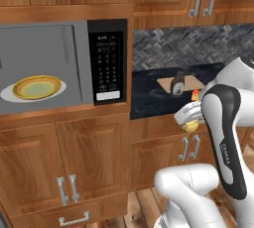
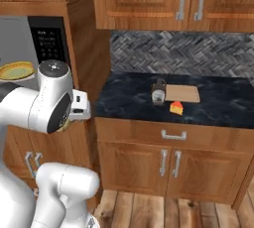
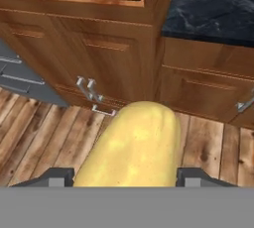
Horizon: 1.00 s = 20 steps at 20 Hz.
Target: Retrieve the reheated potato from the microwave, then place the potato, cheese, and condiment on the cutting board.
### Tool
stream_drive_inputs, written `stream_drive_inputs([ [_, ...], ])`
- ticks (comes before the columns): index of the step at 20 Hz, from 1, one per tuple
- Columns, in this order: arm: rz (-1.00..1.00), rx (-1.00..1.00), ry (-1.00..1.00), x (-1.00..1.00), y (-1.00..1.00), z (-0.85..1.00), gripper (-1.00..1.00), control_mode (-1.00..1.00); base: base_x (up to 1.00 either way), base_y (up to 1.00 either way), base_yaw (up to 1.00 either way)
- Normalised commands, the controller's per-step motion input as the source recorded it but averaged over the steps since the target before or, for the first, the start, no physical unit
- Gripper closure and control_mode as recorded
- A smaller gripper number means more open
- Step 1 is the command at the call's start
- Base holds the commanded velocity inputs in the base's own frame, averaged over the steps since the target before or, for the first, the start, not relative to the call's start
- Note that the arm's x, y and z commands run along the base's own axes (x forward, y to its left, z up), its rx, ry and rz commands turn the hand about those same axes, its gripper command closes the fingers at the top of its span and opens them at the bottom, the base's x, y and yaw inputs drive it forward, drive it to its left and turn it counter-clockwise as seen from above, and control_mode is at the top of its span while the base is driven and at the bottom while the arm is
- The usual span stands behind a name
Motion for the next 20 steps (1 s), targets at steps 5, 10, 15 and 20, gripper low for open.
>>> stream_drive_inputs([
  [5, 0.0, 0.0, 0.0, 0.0, 0.0, 0.0, 1.0, 1.0, 0.36, -0.71, 0.0],
  [10, 0.0, 0.0, 0.0, 0.0, 0.0, 0.0, 1.0, 1.0, 0.46, -0.63, 0.01],
  [15, 0.0, 0.0, 0.0, 0.0, 0.0, 0.0, 1.0, 1.0, 0.56, -0.53, 0.03],
  [20, 0.0, 0.0, 0.0, 0.0, 0.0, 0.0, 1.0, 1.0, 0.54, -0.49, 0.08],
])
